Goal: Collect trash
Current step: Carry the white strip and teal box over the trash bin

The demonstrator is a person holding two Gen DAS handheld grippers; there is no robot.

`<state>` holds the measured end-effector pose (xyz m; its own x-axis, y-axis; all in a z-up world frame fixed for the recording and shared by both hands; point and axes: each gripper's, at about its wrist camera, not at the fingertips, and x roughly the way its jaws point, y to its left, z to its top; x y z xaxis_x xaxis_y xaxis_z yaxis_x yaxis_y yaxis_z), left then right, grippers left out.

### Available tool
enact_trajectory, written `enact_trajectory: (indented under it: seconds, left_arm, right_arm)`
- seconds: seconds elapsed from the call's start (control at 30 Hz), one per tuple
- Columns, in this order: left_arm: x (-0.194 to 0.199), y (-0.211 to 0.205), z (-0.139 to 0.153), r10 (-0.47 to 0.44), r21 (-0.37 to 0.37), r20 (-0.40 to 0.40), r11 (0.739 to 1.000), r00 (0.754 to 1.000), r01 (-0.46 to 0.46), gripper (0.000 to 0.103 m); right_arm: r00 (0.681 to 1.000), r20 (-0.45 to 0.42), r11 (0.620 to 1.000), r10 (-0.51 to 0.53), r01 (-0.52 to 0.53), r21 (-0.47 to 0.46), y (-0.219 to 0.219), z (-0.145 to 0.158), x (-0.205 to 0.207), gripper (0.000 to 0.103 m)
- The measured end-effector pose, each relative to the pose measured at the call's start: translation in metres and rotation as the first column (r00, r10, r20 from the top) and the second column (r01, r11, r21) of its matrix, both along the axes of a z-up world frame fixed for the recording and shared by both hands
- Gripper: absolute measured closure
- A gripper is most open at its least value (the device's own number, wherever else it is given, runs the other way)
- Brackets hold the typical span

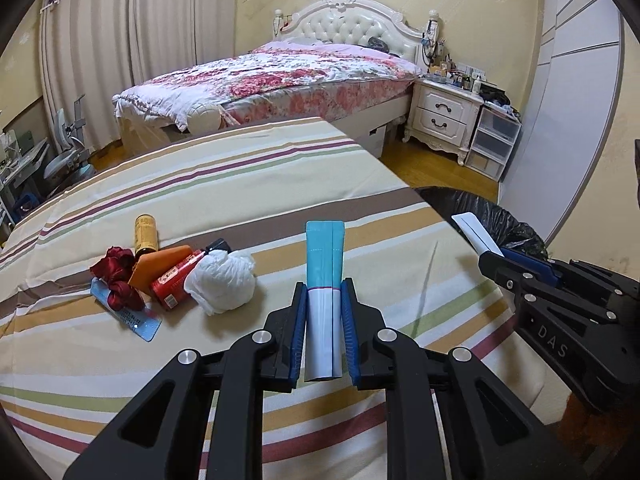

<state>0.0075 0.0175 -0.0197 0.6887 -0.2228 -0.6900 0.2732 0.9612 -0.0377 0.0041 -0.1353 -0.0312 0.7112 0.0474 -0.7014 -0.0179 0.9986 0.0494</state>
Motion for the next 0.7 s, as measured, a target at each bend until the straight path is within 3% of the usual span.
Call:
enact_trajectory:
  seconds: [0.37, 0.7]
  left_arm:
    - [0.017, -0.046, 0.014, -0.095, -0.024, 0.043, 0.995, 0.995, 0.096, 0.085]
    - [0.043, -0.094, 0.012, -0.155, -0.017, 0.060, 0.987, 0.986, 0.157, 0.085]
  right_arm:
    - [0.988, 0.031, 0.989, -0.149, 0.150, -0.005, -0.057, 0.006, 0.014, 0.087]
    - [0.976, 0.029, 0.977, -0.214, 0.214, 0.009, -0.081, 0.002, 0.030, 0.087]
